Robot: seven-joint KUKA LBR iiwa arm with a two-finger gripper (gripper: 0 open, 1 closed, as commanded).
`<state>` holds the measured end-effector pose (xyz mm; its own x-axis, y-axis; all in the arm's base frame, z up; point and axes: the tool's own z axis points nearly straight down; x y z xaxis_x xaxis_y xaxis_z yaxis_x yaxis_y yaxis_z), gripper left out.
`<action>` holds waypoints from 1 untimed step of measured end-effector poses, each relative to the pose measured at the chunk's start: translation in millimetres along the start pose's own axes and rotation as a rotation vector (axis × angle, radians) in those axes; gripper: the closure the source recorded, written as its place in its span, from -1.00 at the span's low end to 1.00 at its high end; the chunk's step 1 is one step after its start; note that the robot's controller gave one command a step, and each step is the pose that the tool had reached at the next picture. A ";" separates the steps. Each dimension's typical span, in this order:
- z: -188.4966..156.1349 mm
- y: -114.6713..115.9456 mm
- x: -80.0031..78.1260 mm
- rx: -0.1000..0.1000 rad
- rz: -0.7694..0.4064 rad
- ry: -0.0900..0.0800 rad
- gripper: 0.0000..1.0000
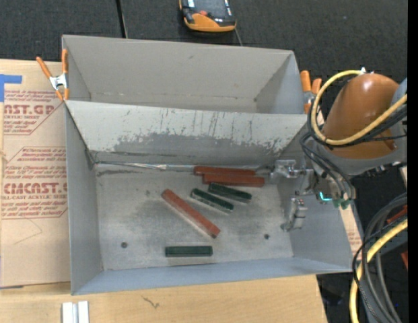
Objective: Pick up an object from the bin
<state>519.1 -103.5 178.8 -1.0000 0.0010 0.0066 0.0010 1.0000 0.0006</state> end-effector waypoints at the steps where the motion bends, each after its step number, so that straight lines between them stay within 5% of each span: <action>1: -4.3 0.5 -1.9 0.001 -0.002 -0.008 -1.00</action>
Offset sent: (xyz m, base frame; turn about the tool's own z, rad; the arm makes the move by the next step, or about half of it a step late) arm 0.0605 0.0627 -0.1088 -0.0426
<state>521.0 -103.1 183.1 -1.0000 -0.0006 -0.0014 -0.0006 1.0000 -0.0006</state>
